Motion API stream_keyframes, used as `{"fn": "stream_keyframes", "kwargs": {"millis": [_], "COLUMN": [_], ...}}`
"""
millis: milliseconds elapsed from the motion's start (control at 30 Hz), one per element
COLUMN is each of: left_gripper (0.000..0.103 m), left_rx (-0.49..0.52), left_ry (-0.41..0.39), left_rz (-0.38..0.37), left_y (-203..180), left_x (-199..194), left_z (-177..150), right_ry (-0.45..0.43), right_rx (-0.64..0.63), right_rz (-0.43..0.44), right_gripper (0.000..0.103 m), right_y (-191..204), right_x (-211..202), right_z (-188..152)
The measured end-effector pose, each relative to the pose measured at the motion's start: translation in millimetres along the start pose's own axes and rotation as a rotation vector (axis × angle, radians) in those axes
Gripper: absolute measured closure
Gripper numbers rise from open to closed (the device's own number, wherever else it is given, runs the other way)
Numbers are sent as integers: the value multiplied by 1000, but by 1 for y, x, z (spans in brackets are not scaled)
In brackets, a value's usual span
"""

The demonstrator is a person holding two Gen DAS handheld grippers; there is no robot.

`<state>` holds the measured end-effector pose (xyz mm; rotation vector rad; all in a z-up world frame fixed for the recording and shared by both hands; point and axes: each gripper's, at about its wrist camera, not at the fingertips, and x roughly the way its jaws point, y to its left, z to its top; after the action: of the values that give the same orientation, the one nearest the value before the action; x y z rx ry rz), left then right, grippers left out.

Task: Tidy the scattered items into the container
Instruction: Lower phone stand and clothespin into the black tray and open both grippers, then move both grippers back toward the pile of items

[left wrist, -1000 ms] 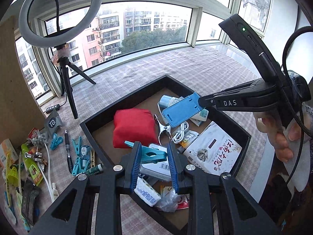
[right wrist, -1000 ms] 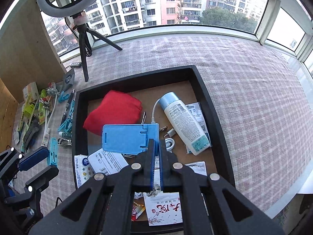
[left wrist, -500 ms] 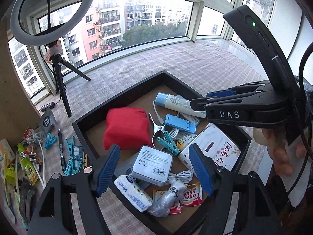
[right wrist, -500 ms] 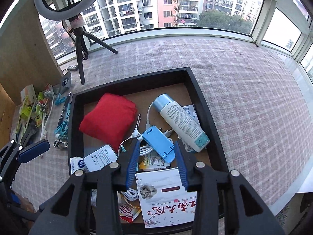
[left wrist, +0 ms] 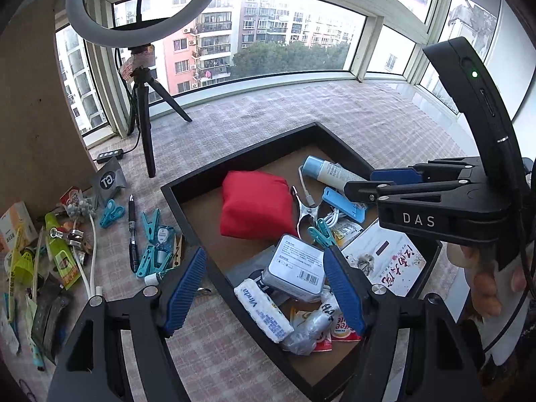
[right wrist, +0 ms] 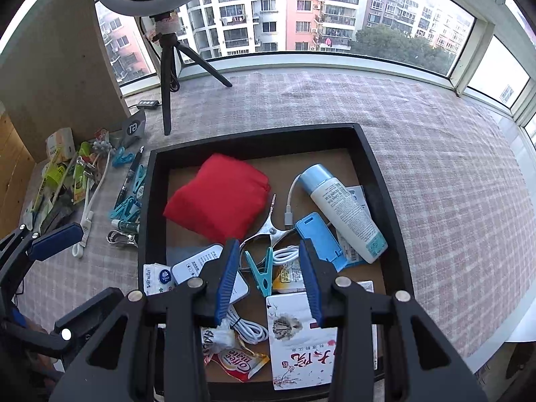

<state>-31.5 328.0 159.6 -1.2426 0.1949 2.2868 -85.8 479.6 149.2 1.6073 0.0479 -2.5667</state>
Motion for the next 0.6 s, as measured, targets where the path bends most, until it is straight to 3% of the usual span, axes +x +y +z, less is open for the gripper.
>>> {"fn": "stream_keyframes", "kwargs": {"millis": [600], "left_gripper": [27], "left_rx": [-204], "left_ry": [-39], "left_rz": [179], "left_y": [92], "left_x": [-53], "left_z": [-53], "right_ry": [-15], "right_rx": [-150], "right_rz": [152], "right_gripper": [63], "right_y": [107], "right_x": [-3], "right_z": [-8]}}
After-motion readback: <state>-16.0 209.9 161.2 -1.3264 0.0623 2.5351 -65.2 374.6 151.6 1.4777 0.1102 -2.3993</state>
